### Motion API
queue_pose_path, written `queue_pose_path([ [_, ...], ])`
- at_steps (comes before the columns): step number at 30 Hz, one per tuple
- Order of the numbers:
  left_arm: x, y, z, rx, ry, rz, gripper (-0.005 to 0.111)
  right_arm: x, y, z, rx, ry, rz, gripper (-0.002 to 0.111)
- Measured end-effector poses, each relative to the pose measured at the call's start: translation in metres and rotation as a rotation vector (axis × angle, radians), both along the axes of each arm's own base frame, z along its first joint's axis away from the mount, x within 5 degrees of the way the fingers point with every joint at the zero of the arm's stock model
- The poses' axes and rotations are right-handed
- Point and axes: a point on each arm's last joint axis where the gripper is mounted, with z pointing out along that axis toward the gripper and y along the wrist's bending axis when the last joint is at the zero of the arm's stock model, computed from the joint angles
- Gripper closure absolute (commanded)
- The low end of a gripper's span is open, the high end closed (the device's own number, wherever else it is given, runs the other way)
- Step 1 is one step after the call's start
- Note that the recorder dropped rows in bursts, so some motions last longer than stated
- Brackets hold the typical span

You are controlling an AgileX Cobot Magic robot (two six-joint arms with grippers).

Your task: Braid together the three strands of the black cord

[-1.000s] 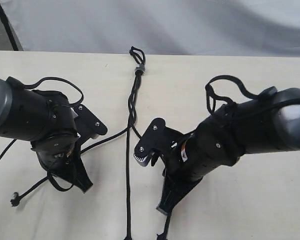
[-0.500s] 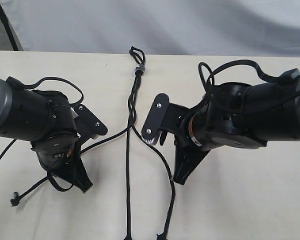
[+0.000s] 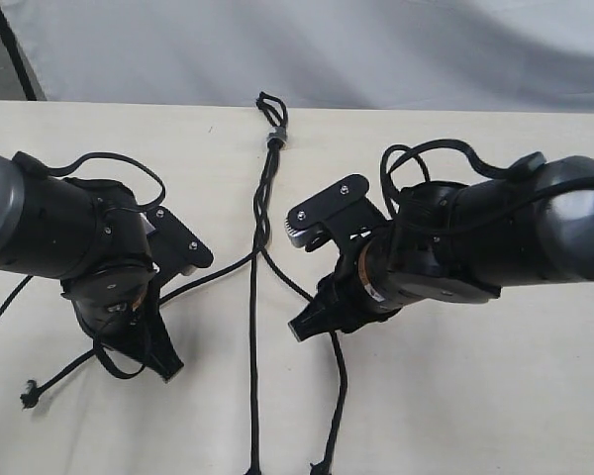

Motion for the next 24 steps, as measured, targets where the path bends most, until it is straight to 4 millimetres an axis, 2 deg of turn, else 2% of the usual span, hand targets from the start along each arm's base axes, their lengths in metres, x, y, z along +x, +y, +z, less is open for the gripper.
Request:
queue_pose_path([
  [4,0.0,0.0,0.0,0.0,0.0,0.0,0.106,-0.002,0.006,0.0,0.064,0.014,-0.012,0.056],
  [6,0.0,0.0,0.0,0.001,0.001,-0.004,0.106,-0.005,0.01,-0.008,0.05,0.033,0.002,0.056],
  [7,0.0,0.0,0.0,0.001,0.001,-0.004,0.106,-0.006,0.012,-0.018,0.03,0.052,0.017,0.058],
  [9,0.0,0.0,0.0,-0.001,0.001,-0.006,0.106,-0.005,0.014,-0.033,0.001,0.079,0.027,0.079],
  [10,0.0,0.0,0.0,0.0,0.003,-0.006,0.106,-0.004,0.014,-0.034,0.007,0.079,0.029,0.104],
  [11,0.0,0.0,0.0,0.0,0.003,-0.006,0.106,-0.003,0.016,-0.034,0.003,0.075,0.043,0.108],
  [12,0.0,0.0,0.0,0.0,0.003,-0.006,0.106,-0.003,0.015,-0.035,-0.011,0.073,0.056,0.108],
  [14,0.0,0.0,0.0,0.0,0.003,-0.007,0.106,-0.001,0.003,-0.03,-0.174,0.043,0.096,0.108],
  [17,0.0,0.0,0.0,0.001,0.004,-0.009,0.106,0.014,-0.017,-0.003,-0.347,-0.069,0.108,0.108],
  [19,0.0,0.0,0.0,0.001,0.004,-0.009,0.106,0.031,-0.03,0.006,-0.33,-0.118,0.094,0.108],
  [24,0.0,0.0,0.0,0.001,0.004,-0.009,0.106,0.051,-0.046,-0.008,-0.25,-0.096,0.069,0.108],
])
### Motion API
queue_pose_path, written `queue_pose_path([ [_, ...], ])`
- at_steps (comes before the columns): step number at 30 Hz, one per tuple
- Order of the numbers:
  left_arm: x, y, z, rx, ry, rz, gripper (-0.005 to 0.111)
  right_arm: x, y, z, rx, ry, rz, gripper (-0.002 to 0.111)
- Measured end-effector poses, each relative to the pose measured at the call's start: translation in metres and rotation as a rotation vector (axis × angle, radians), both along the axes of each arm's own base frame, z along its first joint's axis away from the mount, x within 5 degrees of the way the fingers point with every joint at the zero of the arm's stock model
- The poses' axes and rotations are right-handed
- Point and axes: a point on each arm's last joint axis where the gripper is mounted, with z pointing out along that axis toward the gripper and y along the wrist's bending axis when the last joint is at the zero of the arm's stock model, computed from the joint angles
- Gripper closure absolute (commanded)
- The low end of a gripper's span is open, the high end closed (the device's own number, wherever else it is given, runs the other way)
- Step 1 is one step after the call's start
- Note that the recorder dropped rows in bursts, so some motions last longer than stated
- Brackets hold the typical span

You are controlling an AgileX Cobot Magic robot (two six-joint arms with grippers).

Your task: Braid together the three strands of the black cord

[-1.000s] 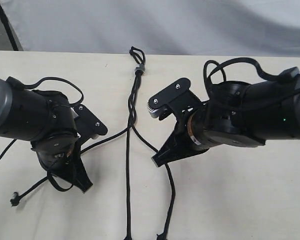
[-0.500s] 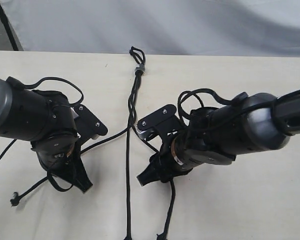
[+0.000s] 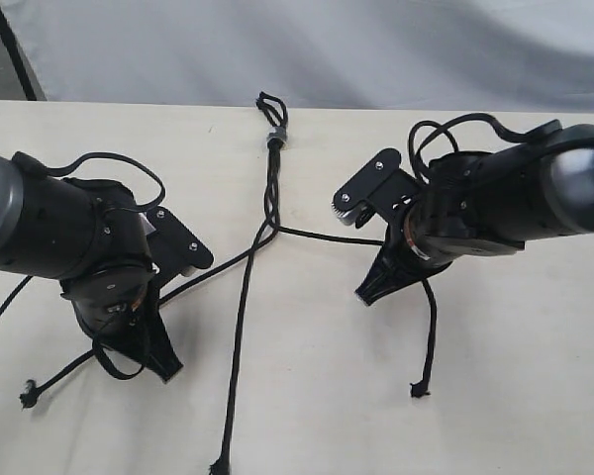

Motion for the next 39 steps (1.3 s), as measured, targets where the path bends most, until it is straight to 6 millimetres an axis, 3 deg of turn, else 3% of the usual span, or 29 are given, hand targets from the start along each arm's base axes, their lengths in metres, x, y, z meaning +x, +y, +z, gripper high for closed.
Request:
queue_pose_path([
  [5,0.0,0.0,0.0,0.0,0.0,0.0,0.106,0.004,-0.005,-0.022,-0.024,0.052,-0.013,0.108],
  [10,0.0,0.0,0.0,0.0,0.0,0.0,0.106,0.004,-0.005,-0.03,-0.023,0.07,-0.033,0.105],
  [12,0.0,0.0,0.0,0.0,0.0,0.0,0.106,0.004,-0.005,-0.03,-0.002,0.067,-0.08,0.088],
  [15,0.0,0.0,0.0,0.0,0.0,0.0,0.106,0.004,-0.007,-0.029,-0.034,0.056,-0.105,0.045],
  [17,0.0,0.0,0.0,0.0,0.0,0.0,0.106,0.004,-0.006,-0.024,-0.038,0.043,-0.144,0.037],
  [20,0.0,0.0,0.0,0.0,0.0,0.0,0.106,-0.011,0.012,-0.002,0.048,0.032,-0.173,0.037],
  [23,0.0,0.0,0.0,-0.001,0.001,0.001,0.106,-0.039,0.04,0.038,0.153,-0.012,-0.085,0.037],
  [25,-0.001,0.0,0.0,-0.006,0.004,0.01,0.106,-0.06,0.055,0.054,0.212,0.003,-0.067,0.037],
  [32,-0.001,-0.001,0.0,-0.025,0.005,0.027,0.106,-0.109,0.087,0.05,0.223,0.096,0.045,0.037],
  [36,-0.002,-0.002,0.0,-0.031,0.007,0.032,0.106,-0.119,0.091,0.048,0.206,0.106,0.077,0.037],
  [39,-0.002,-0.002,0.0,-0.032,0.007,0.034,0.095,-0.12,0.091,0.048,0.199,0.107,0.077,0.037],
])
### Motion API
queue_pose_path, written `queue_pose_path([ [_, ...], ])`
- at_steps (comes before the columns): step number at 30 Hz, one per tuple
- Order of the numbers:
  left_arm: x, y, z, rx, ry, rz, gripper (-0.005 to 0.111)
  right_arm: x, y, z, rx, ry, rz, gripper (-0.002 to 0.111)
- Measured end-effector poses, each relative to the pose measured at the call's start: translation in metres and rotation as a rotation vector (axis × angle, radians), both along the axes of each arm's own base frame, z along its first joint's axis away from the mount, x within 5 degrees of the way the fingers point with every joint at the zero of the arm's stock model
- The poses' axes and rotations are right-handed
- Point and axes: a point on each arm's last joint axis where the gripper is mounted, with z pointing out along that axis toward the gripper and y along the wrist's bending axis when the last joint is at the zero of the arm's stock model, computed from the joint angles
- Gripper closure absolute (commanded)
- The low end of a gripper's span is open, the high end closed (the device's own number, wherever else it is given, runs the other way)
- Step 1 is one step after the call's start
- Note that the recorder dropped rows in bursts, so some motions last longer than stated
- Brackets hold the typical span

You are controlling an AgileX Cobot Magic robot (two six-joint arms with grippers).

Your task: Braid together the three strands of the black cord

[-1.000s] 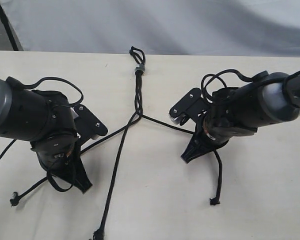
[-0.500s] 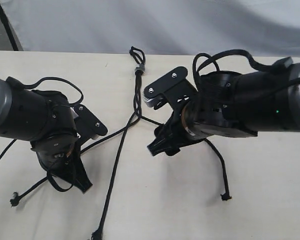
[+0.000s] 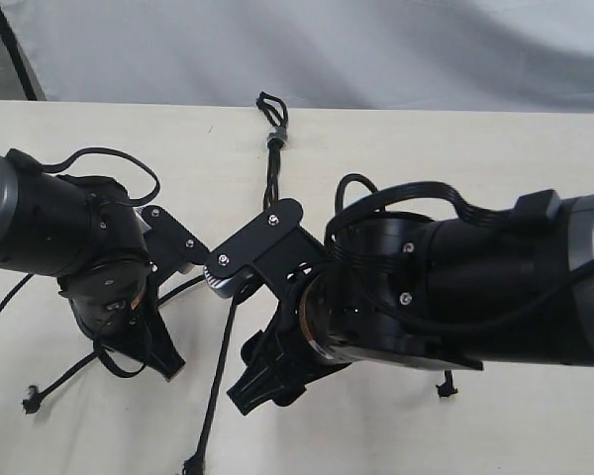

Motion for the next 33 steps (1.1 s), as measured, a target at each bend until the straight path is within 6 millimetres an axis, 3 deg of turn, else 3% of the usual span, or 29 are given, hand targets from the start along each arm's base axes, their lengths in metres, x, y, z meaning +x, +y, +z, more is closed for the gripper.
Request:
queue_pose_path([
  [4,0.0,0.0,0.001,-0.004,-0.002,0.004,0.061,0.0,-0.001,0.0,-0.001,0.007,-0.012,0.037],
  [8,0.001,0.001,0.005,-0.011,-0.012,0.009,0.045,-0.002,-0.001,-0.001,0.001,0.033,-0.04,0.037],
  [16,-0.005,-0.003,0.027,-0.152,-0.08,0.064,0.044,-0.012,0.001,-0.003,0.016,0.096,-0.076,0.037],
  [19,-0.008,0.0,0.05,-0.185,-0.153,0.073,0.044,-0.021,0.009,-0.003,0.037,0.098,-0.033,0.037],
  [21,-0.005,0.011,0.066,-0.191,-0.215,0.123,0.044,-0.03,0.016,-0.002,0.064,0.098,0.007,0.037],
  [25,0.002,0.049,0.077,-0.134,-0.25,0.314,0.044,-0.04,0.027,-0.006,0.104,0.11,0.057,0.037],
  [29,0.003,0.083,0.07,-0.102,-0.238,0.454,0.044,-0.041,0.038,-0.021,0.144,0.14,0.07,0.037],
  [33,-0.002,0.093,0.059,-0.135,-0.24,0.477,0.044,-0.04,0.047,-0.038,0.136,0.166,0.068,0.037],
])
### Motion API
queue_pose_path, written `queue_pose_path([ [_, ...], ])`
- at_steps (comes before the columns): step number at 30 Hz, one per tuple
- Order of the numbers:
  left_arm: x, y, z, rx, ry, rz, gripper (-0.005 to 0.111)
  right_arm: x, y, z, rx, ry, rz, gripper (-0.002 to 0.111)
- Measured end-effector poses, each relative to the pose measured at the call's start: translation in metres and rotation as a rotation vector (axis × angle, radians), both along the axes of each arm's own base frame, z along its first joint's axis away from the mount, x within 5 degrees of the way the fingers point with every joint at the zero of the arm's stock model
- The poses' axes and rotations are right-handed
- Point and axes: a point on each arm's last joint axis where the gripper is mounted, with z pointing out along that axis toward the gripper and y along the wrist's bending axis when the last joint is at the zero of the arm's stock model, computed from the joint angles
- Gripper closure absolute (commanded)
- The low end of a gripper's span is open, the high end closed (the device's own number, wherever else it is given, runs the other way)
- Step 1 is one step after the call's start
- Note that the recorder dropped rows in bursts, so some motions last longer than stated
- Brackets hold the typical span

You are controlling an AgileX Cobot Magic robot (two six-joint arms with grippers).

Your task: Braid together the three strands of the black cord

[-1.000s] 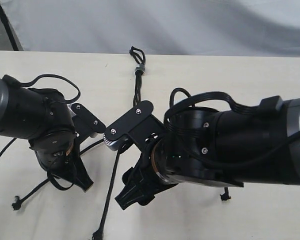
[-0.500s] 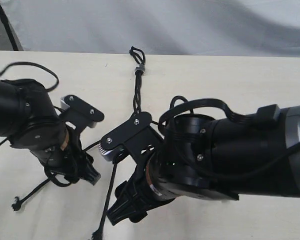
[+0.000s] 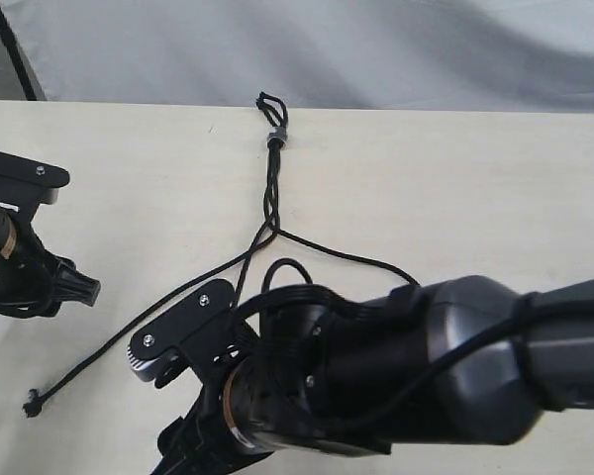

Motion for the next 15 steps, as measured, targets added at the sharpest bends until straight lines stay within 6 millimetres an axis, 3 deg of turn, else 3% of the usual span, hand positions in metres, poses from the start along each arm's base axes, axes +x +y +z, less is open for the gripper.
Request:
queue_pose_path([
  [7,0.0,-0.001,-0.002,-0.019,-0.017,-0.008,0.044,0.008,0.019,-0.018,-0.045,0.018,-0.012,0.039],
  [9,0.0,-0.001,-0.002,-0.019,-0.017,-0.008,0.044,0.01,0.021,-0.023,-0.077,0.023,-0.019,0.053],
  [14,0.0,-0.001,-0.002,-0.02,-0.018,-0.009,0.044,0.009,0.021,-0.025,-0.111,0.047,-0.026,0.108],
  [15,0.0,-0.001,-0.002,-0.02,-0.018,-0.009,0.044,0.009,0.021,-0.025,-0.123,0.045,-0.016,0.108],
])
